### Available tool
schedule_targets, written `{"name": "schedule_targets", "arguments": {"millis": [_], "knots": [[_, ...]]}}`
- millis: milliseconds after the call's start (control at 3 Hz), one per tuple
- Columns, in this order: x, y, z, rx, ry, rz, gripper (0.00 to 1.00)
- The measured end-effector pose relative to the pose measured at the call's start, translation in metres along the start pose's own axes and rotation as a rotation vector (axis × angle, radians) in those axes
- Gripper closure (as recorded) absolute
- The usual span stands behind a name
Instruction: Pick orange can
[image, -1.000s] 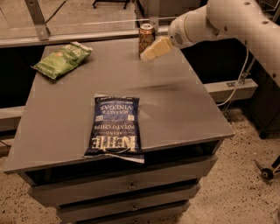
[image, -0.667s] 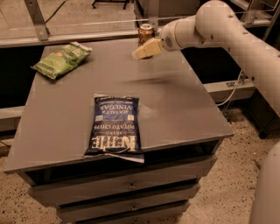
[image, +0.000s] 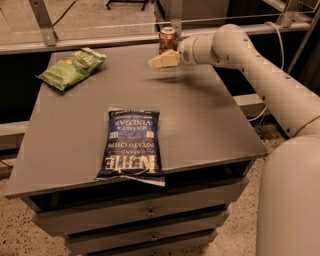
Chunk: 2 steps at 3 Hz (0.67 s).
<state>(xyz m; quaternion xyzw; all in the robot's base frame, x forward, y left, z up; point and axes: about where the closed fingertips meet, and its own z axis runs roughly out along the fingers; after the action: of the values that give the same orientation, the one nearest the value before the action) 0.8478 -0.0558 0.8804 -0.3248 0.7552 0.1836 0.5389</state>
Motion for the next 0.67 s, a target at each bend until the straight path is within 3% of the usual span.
{"name": "schedule_targets", "arguments": {"millis": [333, 667], "knots": [[0.005, -0.022, 0.01, 0.04, -0.038, 0.02, 0.13], [0.006, -0.036, 0.014, 0.072, -0.072, 0.016, 0.36]]}}
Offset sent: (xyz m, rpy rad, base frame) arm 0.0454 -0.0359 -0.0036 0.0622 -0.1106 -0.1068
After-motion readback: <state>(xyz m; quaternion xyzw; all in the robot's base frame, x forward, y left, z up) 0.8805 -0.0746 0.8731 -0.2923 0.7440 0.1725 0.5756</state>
